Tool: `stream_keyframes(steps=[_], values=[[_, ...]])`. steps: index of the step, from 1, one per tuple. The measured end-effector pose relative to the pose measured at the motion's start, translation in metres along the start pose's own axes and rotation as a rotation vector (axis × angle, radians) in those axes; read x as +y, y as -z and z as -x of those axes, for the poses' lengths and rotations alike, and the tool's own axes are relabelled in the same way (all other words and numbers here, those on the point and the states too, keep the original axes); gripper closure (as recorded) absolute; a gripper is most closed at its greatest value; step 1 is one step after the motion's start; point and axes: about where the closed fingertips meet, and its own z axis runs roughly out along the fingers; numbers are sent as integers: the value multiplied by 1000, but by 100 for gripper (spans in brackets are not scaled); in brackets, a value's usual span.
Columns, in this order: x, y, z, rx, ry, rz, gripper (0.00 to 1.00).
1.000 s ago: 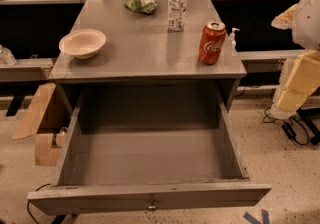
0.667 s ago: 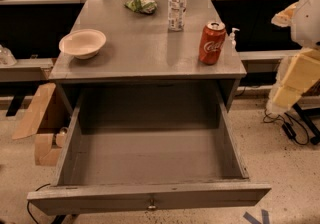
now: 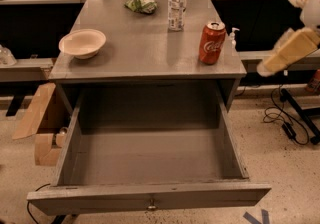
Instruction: Place coke can into top drawer
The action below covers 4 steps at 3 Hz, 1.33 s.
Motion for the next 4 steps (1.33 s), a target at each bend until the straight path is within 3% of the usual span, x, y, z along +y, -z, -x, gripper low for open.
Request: stream_keyframes(steps=[1, 2, 4], values=[[-64, -23, 21, -216, -45, -103, 0], [-96, -47, 30, -399, -113, -156, 0], [-96, -53, 37, -427, -126, -152, 0]])
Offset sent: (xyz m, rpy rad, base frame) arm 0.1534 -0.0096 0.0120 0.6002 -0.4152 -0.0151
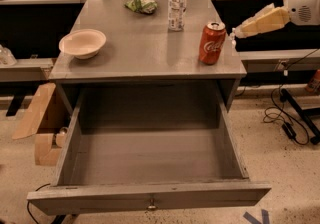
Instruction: Place coke can into top drawer
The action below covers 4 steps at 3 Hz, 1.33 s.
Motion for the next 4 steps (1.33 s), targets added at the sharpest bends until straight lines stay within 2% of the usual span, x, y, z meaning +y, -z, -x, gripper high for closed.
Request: stream_keyframes(steps=[2, 4], values=[[4, -75, -45, -58, -167, 32, 0], [20, -116, -83, -126, -327, 79, 0]])
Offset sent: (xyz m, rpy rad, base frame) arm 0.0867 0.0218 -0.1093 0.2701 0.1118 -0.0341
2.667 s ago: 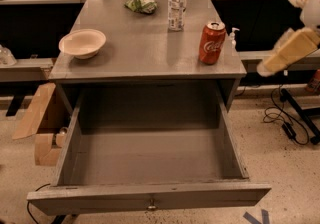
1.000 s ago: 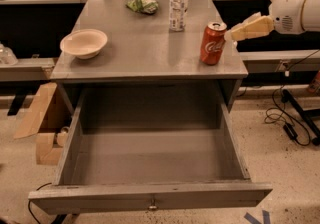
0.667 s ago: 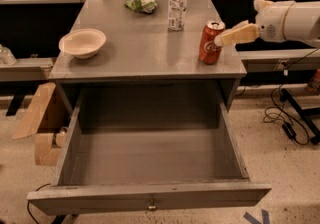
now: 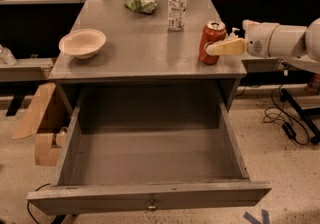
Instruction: Place coke can into top drawer
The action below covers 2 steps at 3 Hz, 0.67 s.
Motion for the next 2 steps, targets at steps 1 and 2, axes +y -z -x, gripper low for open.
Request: stream_keyframes(steps=[1, 2], values=[[12, -17, -9, -37, -49, 50, 0], [31, -29, -4, -76, -60, 109, 0]])
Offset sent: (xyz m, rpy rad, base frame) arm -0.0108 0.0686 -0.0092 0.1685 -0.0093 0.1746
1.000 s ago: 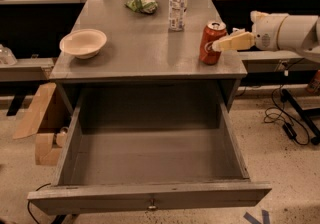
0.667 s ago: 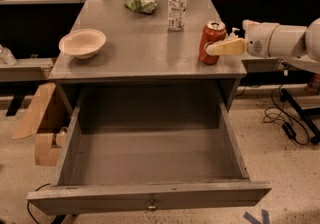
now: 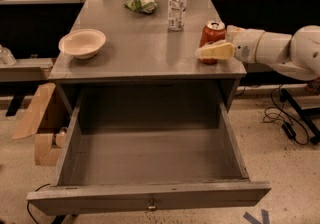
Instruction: Place coke can into top drawer
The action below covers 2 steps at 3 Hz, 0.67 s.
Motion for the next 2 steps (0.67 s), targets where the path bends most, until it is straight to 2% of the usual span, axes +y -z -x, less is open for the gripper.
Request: stream_keyframes(steps=[1, 2], values=[[16, -11, 5, -30, 13, 42, 18], [25, -16, 10, -55, 28, 66, 41]])
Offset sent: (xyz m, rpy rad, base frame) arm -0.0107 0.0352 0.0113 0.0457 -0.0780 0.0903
